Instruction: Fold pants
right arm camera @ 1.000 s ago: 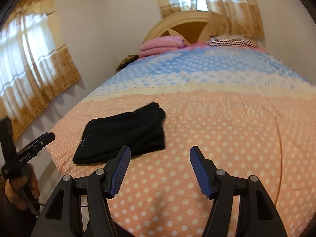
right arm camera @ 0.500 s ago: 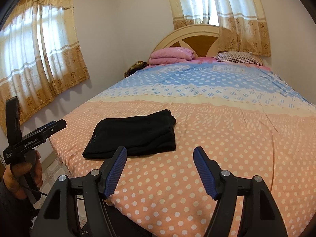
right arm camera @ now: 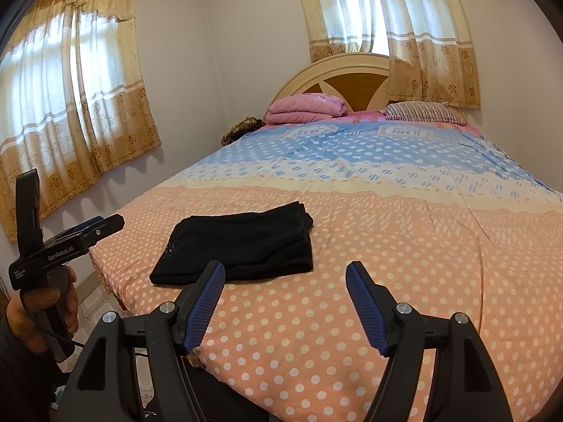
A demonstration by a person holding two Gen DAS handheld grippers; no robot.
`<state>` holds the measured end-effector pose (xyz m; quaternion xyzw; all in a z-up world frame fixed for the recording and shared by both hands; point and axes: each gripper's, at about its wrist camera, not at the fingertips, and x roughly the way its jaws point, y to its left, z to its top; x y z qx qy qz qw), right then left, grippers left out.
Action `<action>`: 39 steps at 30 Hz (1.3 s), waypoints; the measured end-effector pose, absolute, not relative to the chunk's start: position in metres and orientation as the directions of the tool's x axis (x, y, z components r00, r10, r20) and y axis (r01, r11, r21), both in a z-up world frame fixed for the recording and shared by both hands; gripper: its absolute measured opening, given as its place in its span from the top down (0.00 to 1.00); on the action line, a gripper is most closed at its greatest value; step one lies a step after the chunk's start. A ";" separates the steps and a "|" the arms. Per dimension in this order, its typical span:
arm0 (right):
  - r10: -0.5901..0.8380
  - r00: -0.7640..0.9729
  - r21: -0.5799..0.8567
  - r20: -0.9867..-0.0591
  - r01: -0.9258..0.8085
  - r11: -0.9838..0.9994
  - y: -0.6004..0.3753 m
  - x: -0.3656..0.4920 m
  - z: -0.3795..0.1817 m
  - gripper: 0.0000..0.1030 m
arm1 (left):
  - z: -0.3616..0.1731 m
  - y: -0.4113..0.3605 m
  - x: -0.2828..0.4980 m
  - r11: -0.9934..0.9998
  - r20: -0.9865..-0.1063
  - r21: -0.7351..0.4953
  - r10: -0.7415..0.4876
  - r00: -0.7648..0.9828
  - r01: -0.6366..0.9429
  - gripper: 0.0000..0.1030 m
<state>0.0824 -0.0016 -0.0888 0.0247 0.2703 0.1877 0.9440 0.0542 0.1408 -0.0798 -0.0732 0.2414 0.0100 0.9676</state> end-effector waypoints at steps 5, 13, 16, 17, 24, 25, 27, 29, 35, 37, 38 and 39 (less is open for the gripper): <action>0.370 0.783 0.146 -0.500 -0.346 0.927 0.002 0.081 -0.088 0.29 | -0.080 0.141 0.054 0.989 -0.469 -0.137 -0.015 0.883 -0.056 0.05; 0.375 0.781 0.150 -0.500 -0.348 0.925 0.003 0.080 -0.089 0.29 | -0.081 0.142 0.054 0.989 -0.474 -0.139 -0.019 0.881 -0.053 0.05; 0.377 0.781 0.147 -0.497 -0.352 0.924 0.004 0.079 -0.088 0.29 | -0.083 0.142 0.054 0.989 -0.477 -0.136 -0.022 0.879 -0.049 0.04; 0.378 0.782 0.146 -0.496 -0.354 0.924 0.005 0.078 -0.088 0.29 | -0.082 0.142 0.054 0.990 -0.477 -0.133 -0.019 0.879 -0.051 0.01; 0.382 0.793 0.144 -0.475 -0.359 0.922 0.005 0.074 -0.085 0.29 | -0.079 0.141 0.055 0.992 -0.472 -0.119 -0.014 0.881 -0.048 0.00; 0.383 0.795 0.143 -0.471 -0.360 0.922 0.005 0.073 -0.085 0.29 | -0.079 0.141 0.054 0.992 -0.470 -0.118 -0.014 0.883 -0.047 0.00; 0.379 0.798 0.135 -0.469 -0.359 0.924 0.005 0.072 -0.084 0.29 | -0.077 0.140 0.053 0.992 -0.463 -0.115 -0.012 0.886 -0.047 0.00; 0.376 0.799 0.129 -0.469 -0.360 0.924 0.006 0.072 -0.084 0.29 | -0.076 0.139 0.053 0.992 -0.459 -0.112 -0.005 0.888 -0.052 0.00; 0.375 0.799 0.116 -0.470 -0.366 0.924 0.010 0.069 -0.086 0.29 | -0.075 0.139 0.054 0.992 -0.465 -0.107 0.015 0.885 -0.073 0.00; 0.376 0.799 0.111 -0.470 -0.369 0.923 0.012 0.068 -0.086 0.29 | -0.076 0.140 0.055 0.991 -0.470 -0.111 0.018 0.882 -0.079 0.00; 0.376 0.799 0.110 -0.469 -0.370 0.923 0.013 0.068 -0.086 0.29 | -0.076 0.140 0.056 0.991 -0.473 -0.111 0.018 0.881 -0.080 0.00; 0.376 0.799 0.107 -0.470 -0.370 0.923 0.014 0.067 -0.087 0.29 | -0.077 0.140 0.056 0.991 -0.477 -0.110 0.020 0.879 -0.083 0.00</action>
